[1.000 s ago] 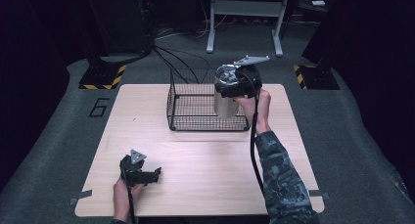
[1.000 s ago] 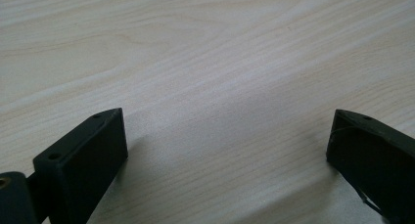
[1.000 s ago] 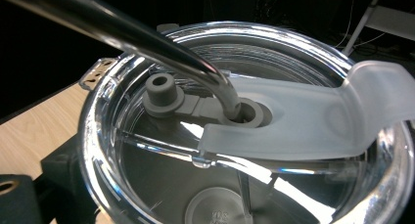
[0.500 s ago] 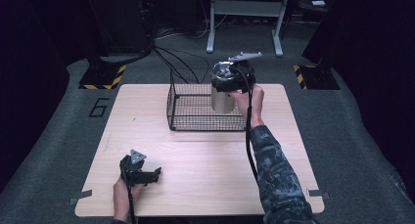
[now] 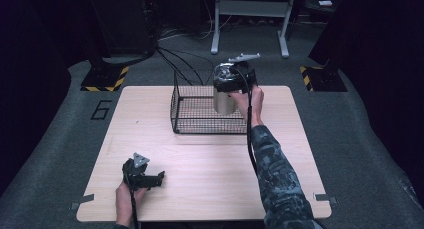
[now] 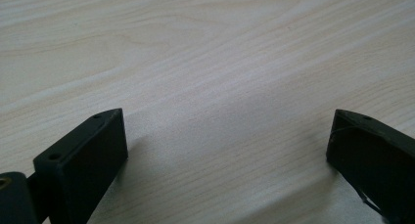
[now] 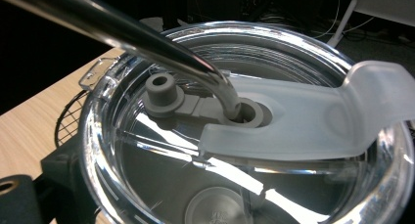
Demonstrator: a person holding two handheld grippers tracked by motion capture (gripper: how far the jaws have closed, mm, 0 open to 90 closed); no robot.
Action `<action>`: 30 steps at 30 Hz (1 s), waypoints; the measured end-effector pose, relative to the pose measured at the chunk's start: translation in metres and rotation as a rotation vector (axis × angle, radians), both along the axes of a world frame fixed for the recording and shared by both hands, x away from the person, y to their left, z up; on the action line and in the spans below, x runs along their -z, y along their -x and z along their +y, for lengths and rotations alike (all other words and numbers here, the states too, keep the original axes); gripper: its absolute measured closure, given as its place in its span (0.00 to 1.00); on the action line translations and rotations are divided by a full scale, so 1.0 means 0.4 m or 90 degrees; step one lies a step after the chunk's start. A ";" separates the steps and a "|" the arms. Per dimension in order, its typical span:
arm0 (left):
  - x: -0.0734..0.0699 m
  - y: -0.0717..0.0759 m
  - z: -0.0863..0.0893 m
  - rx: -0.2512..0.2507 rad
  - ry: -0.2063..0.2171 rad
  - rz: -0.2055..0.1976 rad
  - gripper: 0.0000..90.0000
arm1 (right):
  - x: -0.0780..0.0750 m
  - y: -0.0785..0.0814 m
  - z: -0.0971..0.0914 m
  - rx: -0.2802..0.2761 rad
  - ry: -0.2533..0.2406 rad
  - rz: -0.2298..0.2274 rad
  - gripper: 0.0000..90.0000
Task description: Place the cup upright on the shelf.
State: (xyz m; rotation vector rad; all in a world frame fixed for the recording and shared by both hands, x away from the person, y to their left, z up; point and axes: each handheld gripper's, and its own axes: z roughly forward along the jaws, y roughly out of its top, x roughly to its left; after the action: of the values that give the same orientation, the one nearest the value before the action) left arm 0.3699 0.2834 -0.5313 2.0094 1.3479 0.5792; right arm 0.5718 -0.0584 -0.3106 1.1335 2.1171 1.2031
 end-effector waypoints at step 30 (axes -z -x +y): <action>0.000 0.000 0.000 0.000 0.000 0.000 0.02 | 0.130 -0.107 0.047 0.042 0.015 0.039 0.04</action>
State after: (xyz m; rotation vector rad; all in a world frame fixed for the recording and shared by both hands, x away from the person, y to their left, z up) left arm 0.3698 0.2834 -0.5313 2.0097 1.3479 0.5793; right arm 0.6147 -0.0394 -0.3628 1.2342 2.1150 1.1238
